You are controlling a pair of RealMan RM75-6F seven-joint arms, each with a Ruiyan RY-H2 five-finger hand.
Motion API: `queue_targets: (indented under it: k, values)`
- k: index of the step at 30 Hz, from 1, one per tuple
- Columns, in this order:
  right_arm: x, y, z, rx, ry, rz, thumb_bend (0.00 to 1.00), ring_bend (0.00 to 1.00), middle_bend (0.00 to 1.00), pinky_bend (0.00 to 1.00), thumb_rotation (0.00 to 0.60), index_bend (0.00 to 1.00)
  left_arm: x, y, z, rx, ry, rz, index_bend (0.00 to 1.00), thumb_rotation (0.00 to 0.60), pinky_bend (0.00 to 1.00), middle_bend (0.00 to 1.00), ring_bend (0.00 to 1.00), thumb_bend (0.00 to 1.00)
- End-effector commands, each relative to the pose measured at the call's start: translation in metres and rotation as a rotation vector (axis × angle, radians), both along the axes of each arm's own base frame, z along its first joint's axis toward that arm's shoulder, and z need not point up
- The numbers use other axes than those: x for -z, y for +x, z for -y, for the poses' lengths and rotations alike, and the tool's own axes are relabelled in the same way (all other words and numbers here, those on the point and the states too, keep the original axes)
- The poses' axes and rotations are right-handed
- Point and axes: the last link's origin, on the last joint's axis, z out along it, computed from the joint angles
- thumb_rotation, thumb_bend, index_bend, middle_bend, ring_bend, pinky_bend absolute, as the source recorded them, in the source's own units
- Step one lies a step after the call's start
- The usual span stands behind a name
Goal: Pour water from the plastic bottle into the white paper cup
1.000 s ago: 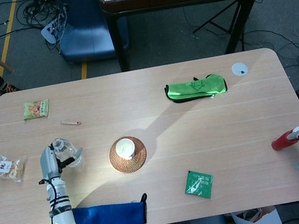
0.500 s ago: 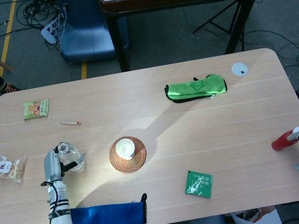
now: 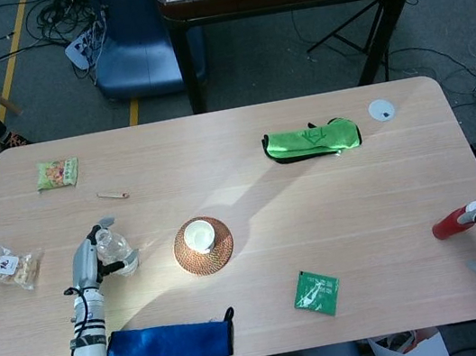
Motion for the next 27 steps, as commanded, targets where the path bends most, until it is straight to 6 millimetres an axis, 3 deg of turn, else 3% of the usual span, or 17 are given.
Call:
queue_targets:
  k: [1, 8, 27]
  values:
    - [0.0, 0.0, 0.0, 0.0, 0.001, -0.001, 0.13, 0.16, 0.3, 0.24, 0.6, 0.33, -0.002, -0.001, 0.001, -0.007, -0.017, -0.001, 0.13, 0.6, 0.17, 0.13, 0.15, 0.06]
    - [0.001, 0.0, 0.0, 0.001, 0.004, -0.004, 0.13, 0.16, 0.3, 0.24, 0.6, 0.33, -0.016, -0.002, 0.006, -0.03, -0.059, 0.034, 0.02, 0.6, 0.15, 0.04, 0.09, 0.04]
    - [0.003, 0.001, -0.001, 0.0, 0.015, -0.015, 0.13, 0.16, 0.31, 0.24, 0.6, 0.33, -0.06, -0.023, 0.045, -0.037, -0.171, 0.008, 0.0, 0.6, 0.14, 0.0, 0.06, 0.02]
